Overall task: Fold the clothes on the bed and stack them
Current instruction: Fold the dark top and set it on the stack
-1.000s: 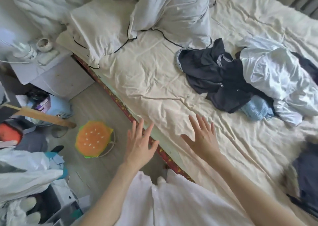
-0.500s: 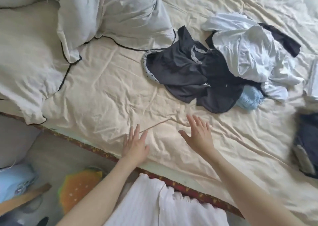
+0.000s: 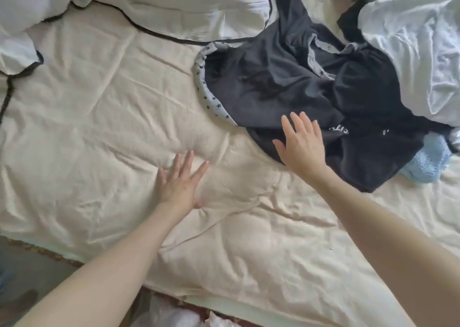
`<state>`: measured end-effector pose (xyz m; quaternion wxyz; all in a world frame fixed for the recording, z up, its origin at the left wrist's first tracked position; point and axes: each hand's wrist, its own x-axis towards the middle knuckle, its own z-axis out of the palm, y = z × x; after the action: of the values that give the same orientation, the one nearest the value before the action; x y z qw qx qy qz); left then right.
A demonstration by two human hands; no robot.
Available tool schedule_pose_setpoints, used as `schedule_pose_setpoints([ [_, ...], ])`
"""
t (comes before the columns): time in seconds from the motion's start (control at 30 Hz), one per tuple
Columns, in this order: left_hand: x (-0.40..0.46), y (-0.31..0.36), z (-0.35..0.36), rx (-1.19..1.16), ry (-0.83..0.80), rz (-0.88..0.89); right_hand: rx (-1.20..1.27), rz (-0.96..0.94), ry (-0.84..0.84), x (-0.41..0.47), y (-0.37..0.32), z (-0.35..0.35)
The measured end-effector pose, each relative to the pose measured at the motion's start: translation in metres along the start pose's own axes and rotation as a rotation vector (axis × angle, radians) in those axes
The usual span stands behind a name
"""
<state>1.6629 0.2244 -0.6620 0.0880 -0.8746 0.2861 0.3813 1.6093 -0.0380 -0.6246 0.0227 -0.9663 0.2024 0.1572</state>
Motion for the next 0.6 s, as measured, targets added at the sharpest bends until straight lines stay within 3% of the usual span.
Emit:
schedule_pose_setpoints([
  [0.17,0.026,-0.002,0.004,0.028,-0.012,-0.017,-0.184,-0.173,-0.020,0.053,0.011,0.014],
  [0.3,0.028,-0.004,0.004,0.043,-0.026,-0.012,-0.048,-0.202,0.042,0.059,0.016,0.013],
  [0.47,0.025,-0.005,-0.013,-0.033,-0.120,0.001,0.190,-0.228,0.320,0.010,-0.006,0.004],
  [0.53,0.014,-0.006,-0.022,-0.125,-0.060,0.009,0.280,-0.175,0.376,-0.013,-0.015,-0.003],
  [0.6,-0.001,0.001,-0.028,-0.232,0.116,0.028,0.344,-0.156,0.409,-0.035,-0.023,-0.008],
])
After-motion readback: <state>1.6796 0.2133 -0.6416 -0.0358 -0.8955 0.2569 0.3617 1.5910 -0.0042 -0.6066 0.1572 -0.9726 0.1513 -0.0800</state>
